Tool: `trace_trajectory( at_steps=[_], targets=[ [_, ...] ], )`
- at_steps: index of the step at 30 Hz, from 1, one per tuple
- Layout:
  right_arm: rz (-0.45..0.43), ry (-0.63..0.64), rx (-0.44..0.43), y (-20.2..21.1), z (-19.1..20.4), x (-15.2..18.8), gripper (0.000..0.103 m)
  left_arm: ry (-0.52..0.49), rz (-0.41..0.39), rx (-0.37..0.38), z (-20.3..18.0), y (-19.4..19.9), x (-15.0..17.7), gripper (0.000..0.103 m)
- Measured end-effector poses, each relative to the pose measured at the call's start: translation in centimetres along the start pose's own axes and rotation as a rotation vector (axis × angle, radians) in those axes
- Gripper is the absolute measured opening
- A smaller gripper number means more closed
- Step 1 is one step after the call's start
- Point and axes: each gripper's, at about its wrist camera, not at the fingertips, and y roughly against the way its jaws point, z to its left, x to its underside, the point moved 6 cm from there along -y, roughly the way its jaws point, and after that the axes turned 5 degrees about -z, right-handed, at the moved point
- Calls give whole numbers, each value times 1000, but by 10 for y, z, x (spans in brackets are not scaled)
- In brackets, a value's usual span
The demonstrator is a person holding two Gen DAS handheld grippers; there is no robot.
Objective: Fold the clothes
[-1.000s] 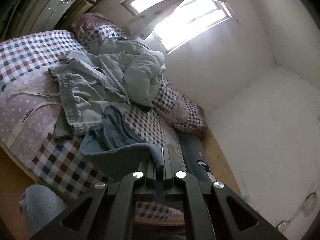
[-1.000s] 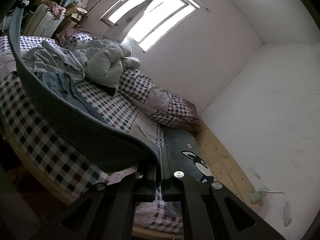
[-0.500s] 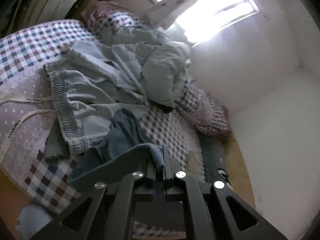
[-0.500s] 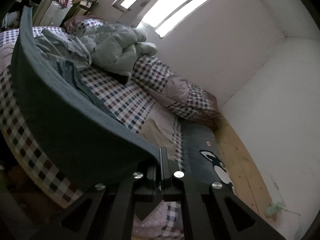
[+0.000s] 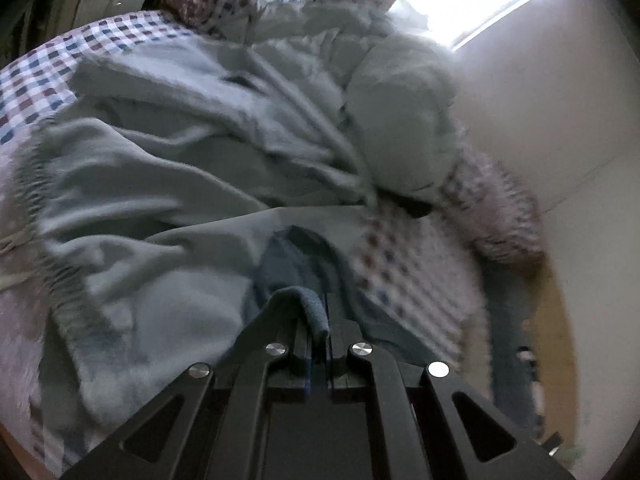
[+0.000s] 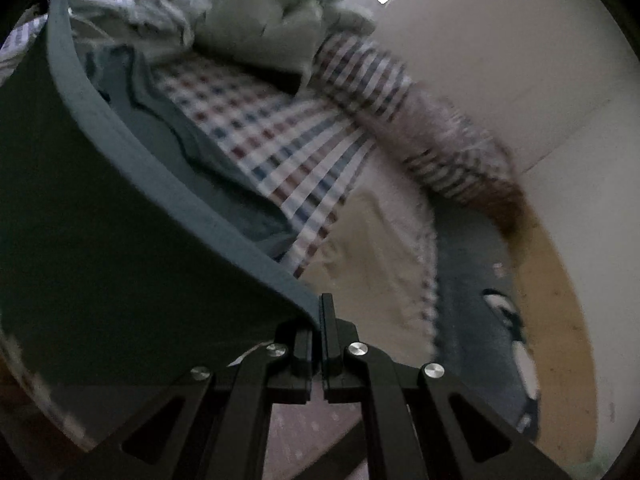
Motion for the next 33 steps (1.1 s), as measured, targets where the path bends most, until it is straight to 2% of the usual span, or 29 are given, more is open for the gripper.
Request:
trace_trajectory(
  at_steps=[3,8,11,12,13,14,15,17,19,20,21,24,27,29,33],
  targets=[
    [60,13,-62,-50,8,-3,0,9,21,-67,16,-44,3,3],
    [145,-7,-159,-109,18,-1,2,-16,4,-126,29,-78,11,4],
    [190,-51,-166,-133,13,4,20,-49,-27,-120,30,-82,14,5],
    [204,-66,-166,-141,12,6,35,-62,-46,-103,29,-78,15,9],
    [213,-91,-158,-145,7,9,46,-73,-64,-85,28,-75,16,13],
    [221,-126,-150,-147,1,12,49,-82,-82,-67,26,-72,15,25],
    [228,-165,-142,-149,-6,15,50,-85,-102,-54,25,-67,14,44],
    [263,-225,-88,-150,-23,26,50,-64,-137,-30,24,-57,8,60],
    [297,-275,-27,-148,-38,36,50,-7,-175,39,22,-43,1,66],
    [296,-289,3,-143,-43,38,50,18,-199,73,20,-37,-2,75],
    [261,-294,8,-135,-43,32,50,25,-225,98,18,-32,-2,81],
    [116,-281,-26,-109,-32,2,50,-10,-269,102,14,-28,-3,82],
    [-13,-211,-101,-96,-1,-42,51,-17,-246,88,12,-35,-2,82],
    [-52,-139,-122,-104,27,-69,52,-10,-234,94,12,-38,-1,82],
    [-54,-47,-150,-133,68,-100,52,4,-210,106,11,-45,1,82]
  ],
)
